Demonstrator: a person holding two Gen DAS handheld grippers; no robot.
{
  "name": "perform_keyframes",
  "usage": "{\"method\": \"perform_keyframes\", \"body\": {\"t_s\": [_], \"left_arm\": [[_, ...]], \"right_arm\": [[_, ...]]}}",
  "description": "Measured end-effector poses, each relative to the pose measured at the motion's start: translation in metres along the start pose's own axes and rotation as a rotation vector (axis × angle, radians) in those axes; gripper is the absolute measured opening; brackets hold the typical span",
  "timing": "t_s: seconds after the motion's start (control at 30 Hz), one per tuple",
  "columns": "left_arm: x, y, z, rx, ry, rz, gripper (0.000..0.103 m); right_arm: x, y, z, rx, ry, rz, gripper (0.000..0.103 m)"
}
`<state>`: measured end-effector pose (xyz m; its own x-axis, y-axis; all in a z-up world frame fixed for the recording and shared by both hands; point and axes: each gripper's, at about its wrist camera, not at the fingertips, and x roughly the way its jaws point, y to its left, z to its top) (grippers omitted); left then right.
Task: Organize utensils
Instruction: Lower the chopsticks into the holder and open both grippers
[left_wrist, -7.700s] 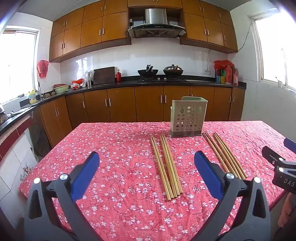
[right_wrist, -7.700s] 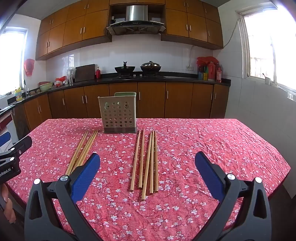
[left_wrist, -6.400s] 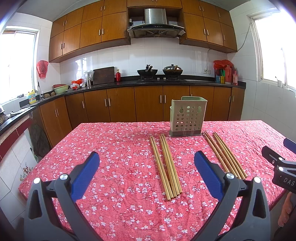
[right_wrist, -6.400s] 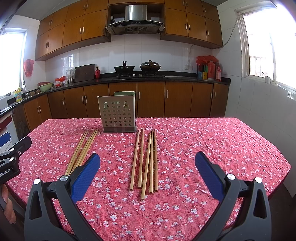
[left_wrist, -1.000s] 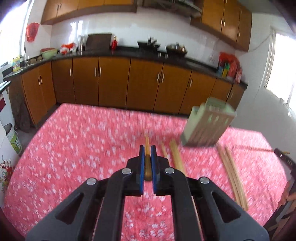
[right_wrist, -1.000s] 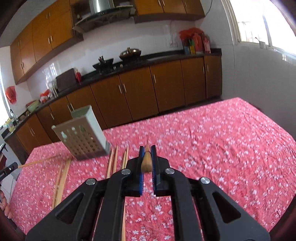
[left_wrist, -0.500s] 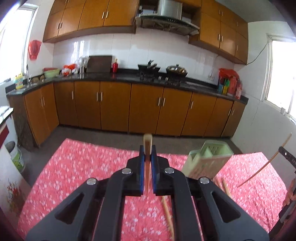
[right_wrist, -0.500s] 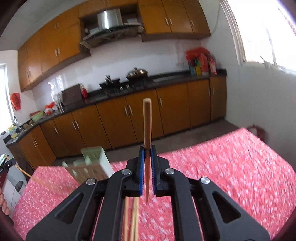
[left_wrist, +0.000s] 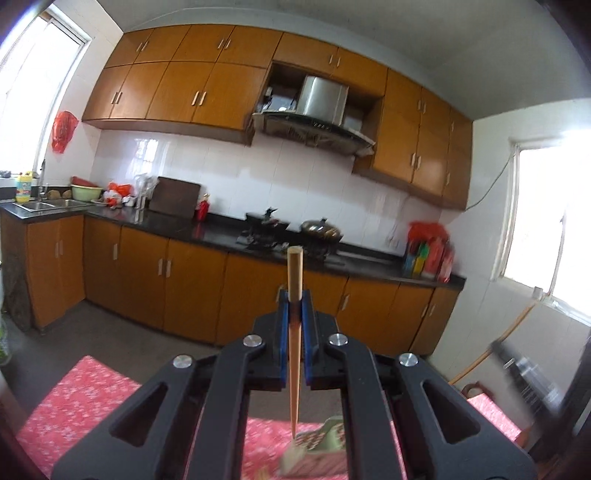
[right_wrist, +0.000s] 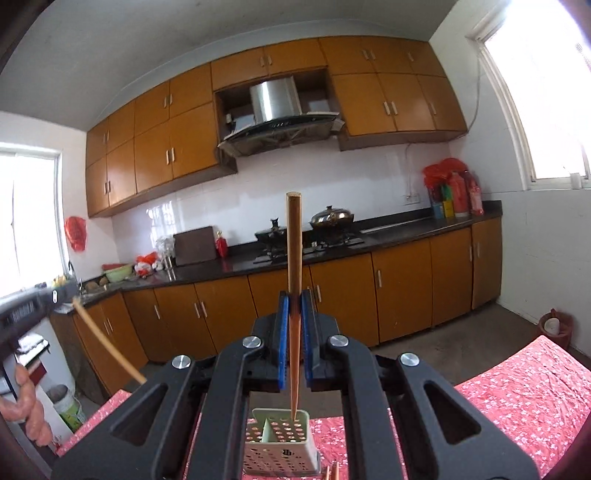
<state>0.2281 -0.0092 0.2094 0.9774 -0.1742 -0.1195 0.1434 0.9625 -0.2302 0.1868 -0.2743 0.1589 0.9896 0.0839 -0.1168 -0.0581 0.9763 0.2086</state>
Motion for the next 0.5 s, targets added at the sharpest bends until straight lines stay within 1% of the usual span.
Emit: {"method": "perform_keyframes", "body": {"t_s": [0.07,0.13,0.2,0.33,0.4,0.5], "left_arm": [[0.008,-0.008,0.000,-0.003,-0.007,-0.016,0.008],[0.022,-0.016,-0.009,-0.005,0.006,-0.032,0.008],[0.037,-0.019,-0.022,-0.001,0.035,-0.038,0.008],[0.068,-0.021,-0.052,0.009,0.136,-0.033,0.008],[0.079,-0.018,-0.062,0.010,0.177,-0.032,0.008],[0.081,-0.010,-0.072,0.005,0.207,-0.030,0.008]], "right_arm": [[0.012,0.001,-0.011,-0.002,0.028,0.002,0.008],[0.023,-0.001,-0.022,0.006,0.064,0.001,0.008],[0.029,-0.002,-0.029,0.013,0.091,0.001,0.008],[0.041,-0.003,-0.045,0.014,0.147,0.002,0.008],[0.044,-0.003,-0.049,0.007,0.164,0.003,0.008],[0.045,-0.005,-0.052,0.017,0.185,0.003,0.008]]}}
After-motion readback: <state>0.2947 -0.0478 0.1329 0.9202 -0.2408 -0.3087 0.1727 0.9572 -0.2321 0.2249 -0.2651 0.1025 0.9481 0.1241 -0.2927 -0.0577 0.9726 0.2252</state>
